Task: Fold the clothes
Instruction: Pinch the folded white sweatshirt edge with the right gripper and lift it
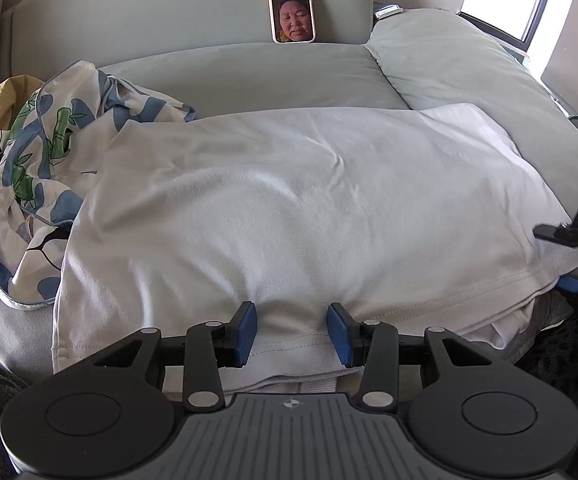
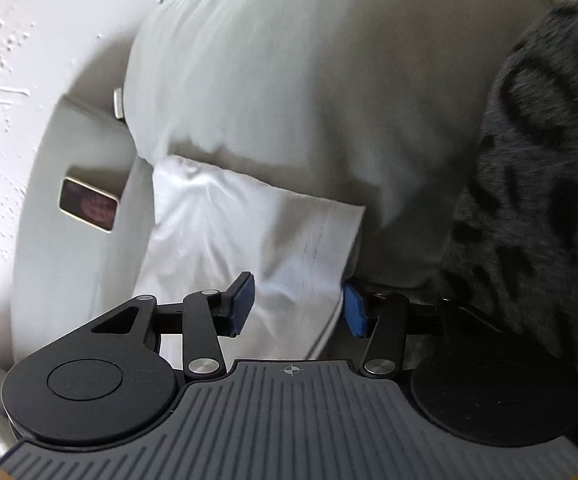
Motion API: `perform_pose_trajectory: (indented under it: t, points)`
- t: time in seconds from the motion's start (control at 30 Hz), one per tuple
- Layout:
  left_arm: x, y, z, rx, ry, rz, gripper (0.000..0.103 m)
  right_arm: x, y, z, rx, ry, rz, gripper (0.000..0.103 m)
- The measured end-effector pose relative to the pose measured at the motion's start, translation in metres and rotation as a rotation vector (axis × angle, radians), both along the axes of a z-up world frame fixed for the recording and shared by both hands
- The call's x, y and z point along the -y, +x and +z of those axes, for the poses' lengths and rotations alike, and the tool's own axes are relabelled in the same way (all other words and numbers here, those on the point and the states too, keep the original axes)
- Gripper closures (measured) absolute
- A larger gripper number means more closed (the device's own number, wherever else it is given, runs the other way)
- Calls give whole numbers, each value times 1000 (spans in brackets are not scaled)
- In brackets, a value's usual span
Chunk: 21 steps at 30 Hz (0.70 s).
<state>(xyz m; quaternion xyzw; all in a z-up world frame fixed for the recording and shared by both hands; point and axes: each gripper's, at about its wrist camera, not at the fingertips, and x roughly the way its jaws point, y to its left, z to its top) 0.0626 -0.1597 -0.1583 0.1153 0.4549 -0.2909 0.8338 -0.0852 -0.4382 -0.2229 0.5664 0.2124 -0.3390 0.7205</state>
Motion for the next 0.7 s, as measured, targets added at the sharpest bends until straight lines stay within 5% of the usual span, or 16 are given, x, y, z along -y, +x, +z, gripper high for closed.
perform_pose_trajectory:
  t: [0.23,0.3,0.4,0.7]
  points:
    - [1,1,-1,-6,-6,6,61,14,9,-15,38,-9,24,49]
    - [0,1,-1,-8,-9,8,61,16,7,-13,48,-2,32,81]
    - [0,1,-1,-12,-8,12,61,19,-1,-6,84,30,35,94]
    - [-14,5,18,26,-20,72,62,4,24,61,21,-247,208,97]
